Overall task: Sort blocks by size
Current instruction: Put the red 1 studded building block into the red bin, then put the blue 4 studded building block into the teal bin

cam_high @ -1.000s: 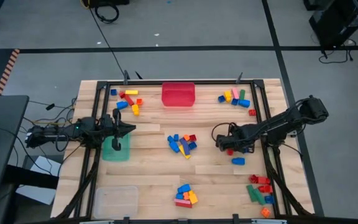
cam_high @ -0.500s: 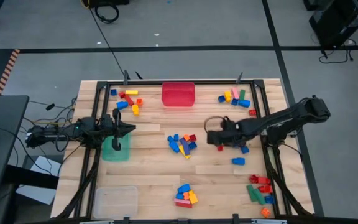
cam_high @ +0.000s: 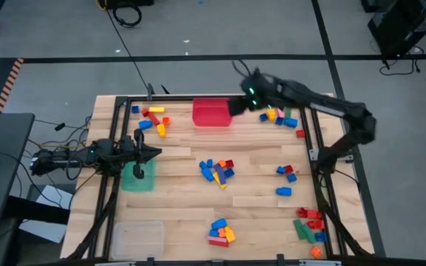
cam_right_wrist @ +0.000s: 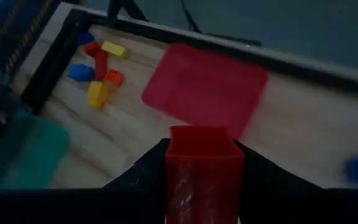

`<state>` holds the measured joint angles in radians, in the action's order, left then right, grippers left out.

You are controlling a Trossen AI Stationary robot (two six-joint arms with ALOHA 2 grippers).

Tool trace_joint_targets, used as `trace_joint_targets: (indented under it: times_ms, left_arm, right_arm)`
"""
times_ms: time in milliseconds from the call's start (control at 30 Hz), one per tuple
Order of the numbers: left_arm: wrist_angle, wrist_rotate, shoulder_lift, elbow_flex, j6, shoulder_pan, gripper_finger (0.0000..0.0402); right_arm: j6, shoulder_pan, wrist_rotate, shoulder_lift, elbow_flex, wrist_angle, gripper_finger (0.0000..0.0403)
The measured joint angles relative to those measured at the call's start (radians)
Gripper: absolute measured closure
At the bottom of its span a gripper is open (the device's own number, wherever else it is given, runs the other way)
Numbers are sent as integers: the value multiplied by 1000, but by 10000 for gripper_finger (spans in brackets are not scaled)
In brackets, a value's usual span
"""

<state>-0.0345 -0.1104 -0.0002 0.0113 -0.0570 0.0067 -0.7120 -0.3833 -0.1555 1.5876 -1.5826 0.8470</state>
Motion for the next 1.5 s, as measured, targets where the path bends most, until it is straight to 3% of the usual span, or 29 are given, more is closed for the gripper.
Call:
trace_joint_targets:
  times_ms: [133, 333, 567, 700, 867, 1133, 1333, 1500]
  left_arm:
    - [-7, 3, 0, 0, 0, 0, 369]
    - [-22, 4, 0, 0, 0, 0, 369]
    - [-24, 6, 0, 0, 0, 0, 369]
    - [-24, 8, 0, 0, 0, 0, 369]
    - [-24, 8, 0, 0, 0, 0, 369]
    - [-24, 7, 0, 0, 0, 0, 369]
    - [-24, 7, 0, 0, 0, 0, 369]
    - [-25, 7, 0, 0, 0, 0, 369]
  right_arm:
    - [187, -76, 98, 194, -183, 4, 262]
    - [329, -134, 187, 455, -366, 12, 262]
    - [382, -165, 210, 625, -400, 42, 261]
    - [401, -172, 216, 669, -400, 44, 220]
    - [416, -175, 220, 668, -401, 27, 194]
    - [410, -180, 228, 599, -401, 70, 226]
    - [409, -154, 194, 420, -385, 188, 256]
    - [324, -62, 116, 206, -206, 161, 271]
